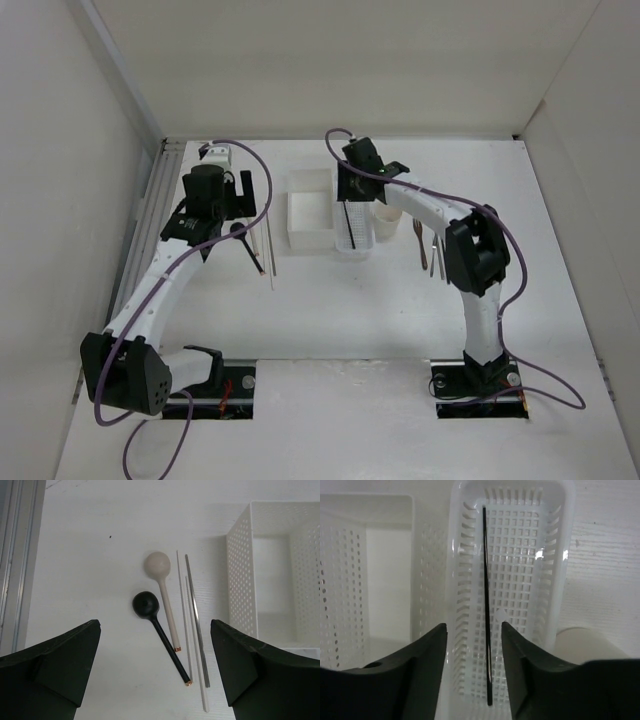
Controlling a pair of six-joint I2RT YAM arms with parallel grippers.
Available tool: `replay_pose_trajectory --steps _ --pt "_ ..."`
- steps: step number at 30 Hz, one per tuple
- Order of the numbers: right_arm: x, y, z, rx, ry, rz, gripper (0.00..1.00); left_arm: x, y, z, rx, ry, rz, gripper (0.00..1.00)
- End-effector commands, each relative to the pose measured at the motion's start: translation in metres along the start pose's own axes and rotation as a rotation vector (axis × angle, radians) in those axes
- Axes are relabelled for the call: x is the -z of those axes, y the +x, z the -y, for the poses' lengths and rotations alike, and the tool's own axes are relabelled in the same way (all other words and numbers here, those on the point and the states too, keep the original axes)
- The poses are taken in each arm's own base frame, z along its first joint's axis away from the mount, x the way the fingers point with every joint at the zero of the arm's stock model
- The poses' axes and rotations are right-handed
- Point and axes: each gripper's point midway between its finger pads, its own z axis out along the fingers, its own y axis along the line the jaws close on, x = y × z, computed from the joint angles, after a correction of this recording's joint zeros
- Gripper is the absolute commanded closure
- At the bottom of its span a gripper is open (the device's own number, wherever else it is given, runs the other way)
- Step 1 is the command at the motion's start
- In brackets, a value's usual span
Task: Sort the eating utensils into containers
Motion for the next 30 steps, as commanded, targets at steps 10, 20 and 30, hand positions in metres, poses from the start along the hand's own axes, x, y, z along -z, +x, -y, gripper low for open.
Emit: replay_pose_trajectory --steps 10,20,30 --pt "0.144 -0.109 0.058 -0.028 0.109 0.31 0.41 0.017 -0.042 -0.001 0.021 -0.009 0.114 0.09" --pt "0.111 0.051 0.238 -0.08 0.184 -0.211 0.78 0.015 -0.032 -0.004 0.012 -0.019 0.115 0.09" --pt "0.073 0.103 0.256 -0.125 0.253 -0.32 0.75 0.014 -0.035 -0.004 0.006 -0.018 0.126 0.09"
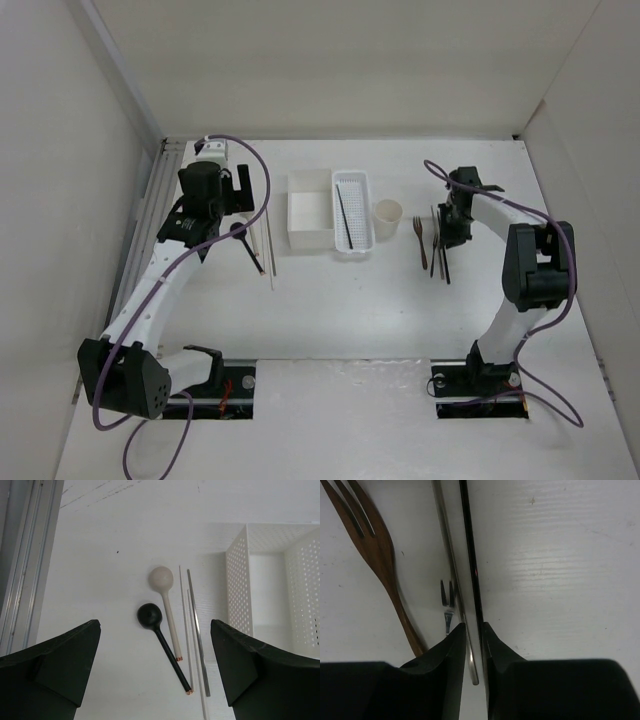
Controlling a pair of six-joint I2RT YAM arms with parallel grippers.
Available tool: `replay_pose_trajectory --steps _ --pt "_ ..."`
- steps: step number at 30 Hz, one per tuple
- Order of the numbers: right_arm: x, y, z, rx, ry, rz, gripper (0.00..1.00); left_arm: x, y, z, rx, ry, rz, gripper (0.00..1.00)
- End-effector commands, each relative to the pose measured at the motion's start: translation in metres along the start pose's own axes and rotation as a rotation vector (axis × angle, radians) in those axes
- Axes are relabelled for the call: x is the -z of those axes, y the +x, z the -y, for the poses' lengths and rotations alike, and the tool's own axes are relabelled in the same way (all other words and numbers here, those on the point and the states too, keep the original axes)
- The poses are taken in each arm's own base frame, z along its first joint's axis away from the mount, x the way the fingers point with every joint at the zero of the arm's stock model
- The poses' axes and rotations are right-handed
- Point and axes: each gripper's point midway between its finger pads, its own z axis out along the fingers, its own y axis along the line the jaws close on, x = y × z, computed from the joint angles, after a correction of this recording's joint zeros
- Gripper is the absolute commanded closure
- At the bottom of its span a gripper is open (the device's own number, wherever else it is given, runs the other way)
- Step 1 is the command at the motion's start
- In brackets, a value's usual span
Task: Sort the eating utensils into containers
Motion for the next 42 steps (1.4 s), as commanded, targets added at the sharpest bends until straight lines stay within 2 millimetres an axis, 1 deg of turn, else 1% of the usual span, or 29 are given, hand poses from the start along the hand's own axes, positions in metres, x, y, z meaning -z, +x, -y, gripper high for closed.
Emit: replay_pose_trajectory --steps 1,2,3,5,8,10,13,14,17,20,21,22,23,24,25,26,27,29,30,32,33,35,36,37,38,39,40,41,42 --pt "0.008 -0.024 0.003 -0.014 0.015 0.096 0.75 0.007 -0.015 0.0 0.004 0.002 0.063 0.09" --pt "0.005 -0.025 0.003 -0.014 0.016 0.096 0.76 0.007 -0.015 0.0 0.004 0.002 0.063 0.09" --pt "0.003 -0.021 0.005 -0.014 0.026 0.087 0.76 0.006 -0.011 -0.001 0.002 0.001 0.054 0.09" --pt "-0.002 -0.015 0.006 -0.013 0.03 0.066 0.76 0.006 -0.011 -0.002 0.002 -0.008 0.055 0.09" --pt "-0.005 -0.016 0.01 -0.014 0.054 0.068 0.76 0.005 -0.013 -0.002 0.004 -0.007 0.064 0.09" --pt "-0.008 -0.014 0.012 -0.014 0.066 0.061 0.75 0.005 -0.013 -0.002 0.004 -0.007 0.064 0.09" --pt "-0.021 -0.006 0.011 0.001 0.057 0.016 0.72 0.005 -0.016 -0.001 0.006 -0.006 0.073 0.09" --pt "-0.021 -0.006 0.012 0.0 0.043 0.013 0.71 0.004 -0.011 0.0 0.004 0.002 0.063 0.09" --pt "-0.024 -0.012 0.014 -0.009 0.045 0.016 0.71 0.004 -0.011 0.001 -0.018 0.012 0.062 0.09" --pt "-0.024 -0.019 0.01 0.0 0.024 0.024 0.71 0.007 -0.012 0.006 -0.028 0.047 0.067 0.11" --pt "-0.026 -0.015 0.011 0.0 0.027 0.006 0.74 0.007 -0.012 0.009 -0.028 0.062 0.065 0.12" --pt "-0.025 -0.019 0.01 0.0 0.025 0.016 0.82 0.006 -0.008 0.011 -0.031 0.074 0.055 0.12" --pt "-0.027 -0.017 0.011 0.0 0.027 0.007 0.88 0.006 -0.005 0.011 -0.023 0.074 0.045 0.14" --pt "-0.027 -0.017 0.012 -0.009 0.02 0.006 0.94 0.009 -0.007 0.012 -0.022 0.084 0.053 0.14" --pt "-0.027 -0.017 0.012 -0.009 0.02 0.006 1.0 0.01 -0.004 0.014 -0.011 0.092 0.04 0.14" --pt "-0.027 -0.018 0.014 -0.018 0.034 0.008 1.0 0.009 0.0 0.013 -0.012 0.091 0.03 0.14" --pt "-0.018 -0.024 0.019 -0.039 0.042 0.04 1.0 0.011 -0.002 0.014 0.001 0.092 0.039 0.14" --pt "-0.006 -0.028 0.025 -0.042 0.076 0.075 1.0 0.01 0.005 0.013 -0.002 0.089 0.018 0.14" --pt "0.01 -0.037 0.026 -0.055 0.08 0.129 1.0 0.01 0.005 0.013 -0.002 0.089 0.018 0.14" --pt "0.033 -0.051 0.031 -0.074 0.11 0.196 1.0 0.009 0.009 0.01 -0.004 0.077 0.01 0.13" --pt "0.045 -0.057 0.029 -0.068 0.117 0.229 1.0 0.009 0.009 0.009 -0.004 0.068 0.012 0.13" --pt "0.093 -0.079 0.022 -0.063 0.143 0.351 1.0 0.009 0.007 0.009 -0.002 0.069 0.02 0.13" --pt "0.1 -0.084 0.018 -0.052 0.154 0.369 1.0 0.008 0.006 0.008 0.009 0.06 0.021 0.13" --pt "0.118 -0.091 0.013 -0.055 0.155 0.411 1.0 0.006 0.009 0.008 0.007 0.059 0.013 0.13" --pt "0.13 -0.094 0.007 -0.054 0.156 0.427 1.0 0.006 0.007 0.009 0.009 0.06 0.021 0.13" --pt "0.153 -0.107 -0.015 -0.04 0.119 0.499 1.0 0.004 0.012 0.007 0.032 0.048 0.011 0.13" --pt "0.16 -0.111 -0.028 -0.018 0.097 0.52 1.0 0.004 0.012 0.006 0.051 0.038 0.012 0.13" --pt "0.166 -0.112 -0.043 -0.019 0.07 0.537 1.0 0.003 0.017 0.004 0.071 0.019 0.001 0.13" --pt "0.175 -0.116 -0.081 0.018 -0.047 0.573 1.0 0.003 0.019 -0.002 0.095 -0.022 0.0 0.13"
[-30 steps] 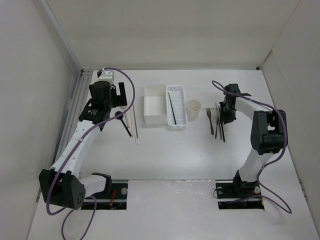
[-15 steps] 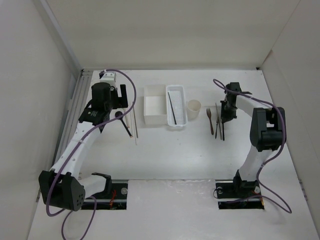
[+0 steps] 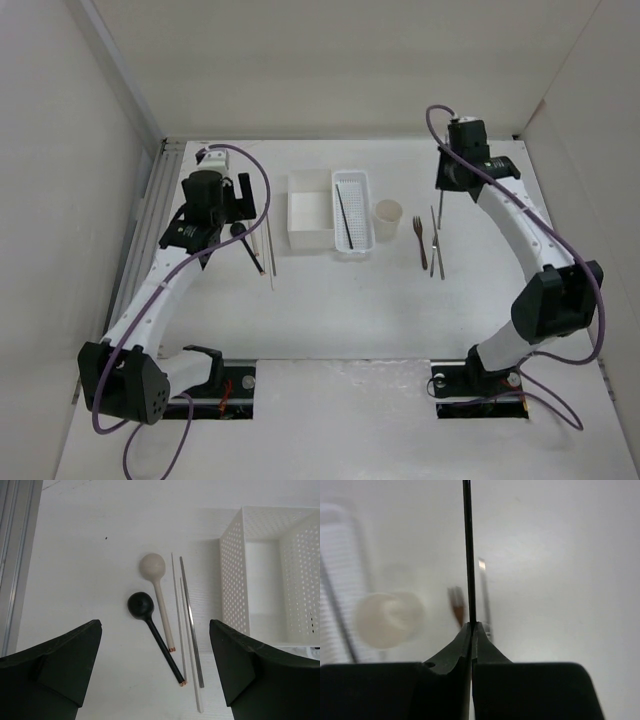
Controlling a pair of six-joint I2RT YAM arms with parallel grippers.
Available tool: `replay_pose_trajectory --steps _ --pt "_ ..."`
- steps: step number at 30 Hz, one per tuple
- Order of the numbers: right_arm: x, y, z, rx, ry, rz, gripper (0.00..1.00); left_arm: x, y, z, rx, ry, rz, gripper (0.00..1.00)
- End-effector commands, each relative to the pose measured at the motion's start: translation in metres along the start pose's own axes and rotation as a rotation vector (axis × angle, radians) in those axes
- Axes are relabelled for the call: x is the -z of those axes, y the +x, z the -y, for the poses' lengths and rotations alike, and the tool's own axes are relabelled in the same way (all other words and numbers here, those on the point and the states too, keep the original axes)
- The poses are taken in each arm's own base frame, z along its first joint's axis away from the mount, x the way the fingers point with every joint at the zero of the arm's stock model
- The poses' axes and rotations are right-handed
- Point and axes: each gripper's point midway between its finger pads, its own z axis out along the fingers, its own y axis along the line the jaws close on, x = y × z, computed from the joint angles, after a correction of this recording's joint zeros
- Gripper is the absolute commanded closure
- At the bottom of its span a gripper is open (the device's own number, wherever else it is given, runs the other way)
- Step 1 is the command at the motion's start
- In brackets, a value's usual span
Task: Sort the eating utensils into containers
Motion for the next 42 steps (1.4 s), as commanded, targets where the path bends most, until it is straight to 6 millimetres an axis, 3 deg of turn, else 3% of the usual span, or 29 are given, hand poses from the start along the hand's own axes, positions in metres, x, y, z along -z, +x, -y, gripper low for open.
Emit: replay_pose_trajectory --steps 1,2,3,5,6,7,8,9,11,14,15,18,25,26,28,29,32,36,37,39,40,42 --pt "0.038 -0.032 -0.073 -0.016 -0.203 0.12 1.0 -0.001 0.004 -0.01 0.092 -0.073 0.015 0.13" --pt "0.038 -0.035 -0.096 -0.051 -0.278 0.121 1.0 0.0 0.007 -0.009 0.115 -0.076 0.004 0.13" --pt "0.048 -0.041 -0.138 -0.046 -0.412 0.155 1.0 -0.002 0.011 -0.013 0.118 -0.086 -0.004 0.13" --pt "0.051 -0.043 -0.179 -0.036 -0.518 0.173 1.0 -0.003 0.016 -0.013 0.125 -0.089 -0.013 0.13" --pt "0.034 -0.032 -0.2 -0.024 -0.537 0.132 1.0 -0.002 0.016 -0.015 0.125 -0.098 -0.011 0.13" --pt "0.031 -0.021 -0.22 0.006 -0.561 0.097 1.0 -0.003 0.016 -0.014 0.134 -0.098 -0.011 0.13" --pt "0.033 -0.029 -0.235 0.015 -0.589 0.102 1.0 -0.003 0.013 -0.013 0.146 -0.096 -0.002 0.13" --pt "0.007 -0.012 -0.247 0.036 -0.568 0.037 1.0 -0.003 0.013 -0.013 0.147 -0.096 -0.002 0.13" --pt "0.0 -0.013 -0.263 0.047 -0.595 0.021 1.0 -0.003 0.013 -0.013 0.147 -0.096 -0.002 0.13" --pt "-0.032 0.002 -0.273 0.056 -0.576 -0.022 1.0 -0.003 0.017 -0.017 0.147 -0.112 0.007 0.13" --pt "-0.037 -0.004 -0.272 0.047 -0.572 -0.013 1.0 -0.004 0.021 -0.018 0.145 -0.115 -0.001 0.13" --pt "-0.059 0.006 -0.272 0.048 -0.55 -0.045 1.0 -0.004 0.021 -0.018 0.145 -0.115 -0.002 0.13" --pt "-0.088 0.049 -0.261 0.083 -0.48 -0.159 0.98 -0.004 0.021 -0.021 0.14 -0.122 -0.001 0.13" --pt "-0.09 0.054 -0.26 0.086 -0.474 -0.171 0.94 -0.006 0.023 -0.021 0.138 -0.125 -0.01 0.13" --pt "-0.084 0.047 -0.258 0.082 -0.473 -0.151 0.79 -0.006 0.023 -0.021 0.138 -0.125 -0.01 0.13" --pt "-0.085 0.048 -0.256 0.084 -0.459 -0.156 0.64 -0.006 0.019 -0.021 0.14 -0.123 -0.001 0.13" --pt "-0.073 0.032 -0.248 0.078 -0.431 -0.118 0.52 -0.008 0.022 -0.021 0.129 -0.125 -0.01 0.13" --pt "-0.042 -0.008 -0.238 0.059 -0.426 -0.03 0.52 -0.007 0.017 -0.021 0.131 -0.123 -0.002 0.13" --pt "-0.024 -0.02 -0.234 0.062 -0.439 0.001 0.52 -0.006 0.013 -0.02 0.144 -0.121 0.008 0.13" --pt "-0.011 -0.039 -0.213 0.043 -0.402 0.05 0.59 -0.006 0.016 -0.019 0.16 -0.123 -0.001 0.13" --pt "0.013 -0.054 -0.198 0.02 -0.403 0.099 0.63 -0.006 0.018 -0.019 0.176 -0.126 -0.01 0.13" --pt "0.019 -0.063 -0.16 -0.031 -0.381 0.115 0.72 -0.006 0.018 -0.017 0.191 -0.115 -0.012 0.13"
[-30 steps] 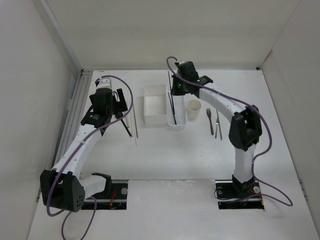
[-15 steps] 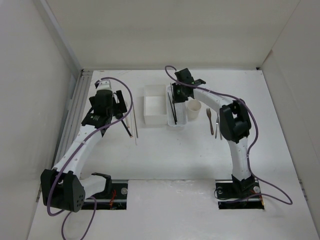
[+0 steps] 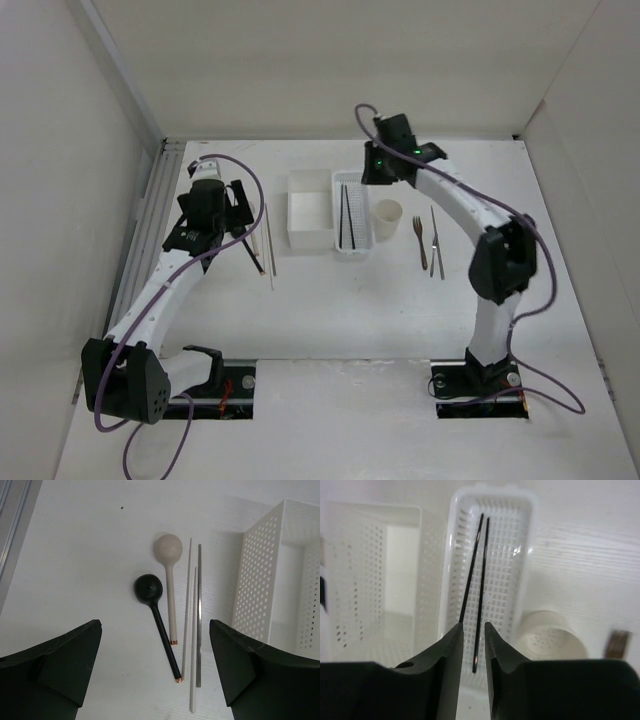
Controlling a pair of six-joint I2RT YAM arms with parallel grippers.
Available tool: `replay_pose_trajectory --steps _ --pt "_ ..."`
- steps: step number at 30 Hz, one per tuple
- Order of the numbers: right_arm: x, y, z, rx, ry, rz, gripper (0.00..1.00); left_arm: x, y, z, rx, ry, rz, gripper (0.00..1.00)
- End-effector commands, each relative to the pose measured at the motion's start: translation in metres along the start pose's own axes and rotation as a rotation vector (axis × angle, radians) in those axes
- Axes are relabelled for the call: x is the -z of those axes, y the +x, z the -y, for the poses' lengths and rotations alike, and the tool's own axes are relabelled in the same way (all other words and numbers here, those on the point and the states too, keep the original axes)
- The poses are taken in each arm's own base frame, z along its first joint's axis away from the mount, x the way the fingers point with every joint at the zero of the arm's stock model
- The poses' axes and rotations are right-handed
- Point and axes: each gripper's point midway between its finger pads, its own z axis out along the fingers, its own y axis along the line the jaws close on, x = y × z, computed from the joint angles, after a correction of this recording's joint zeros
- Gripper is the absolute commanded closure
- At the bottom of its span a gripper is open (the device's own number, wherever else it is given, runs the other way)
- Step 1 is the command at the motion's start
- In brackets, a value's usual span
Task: Sort the eating utensils into containers
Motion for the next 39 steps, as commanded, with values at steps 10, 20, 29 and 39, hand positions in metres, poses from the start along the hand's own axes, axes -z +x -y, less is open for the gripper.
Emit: replay_pose_trajectory --steps 10,20,29,39 --pt "0.096 0.102 0.187 -0.148 0.229 -0.194 0.64 -0.006 -0.005 0.008 0.091 0.02 0.012 0.13" --pt "0.061 0.169 0.216 -0.215 0.261 -0.34 0.65 -0.006 -0.001 0.007 0.091 0.02 0.012 0.14" --pt "0.049 0.178 0.22 -0.205 0.283 -0.362 0.67 -0.007 -0.002 0.003 0.082 0.0 0.02 0.14" --pt "0.03 0.176 0.224 -0.153 0.347 -0.405 0.68 -0.008 -0.01 0.001 0.071 -0.012 0.054 0.14"
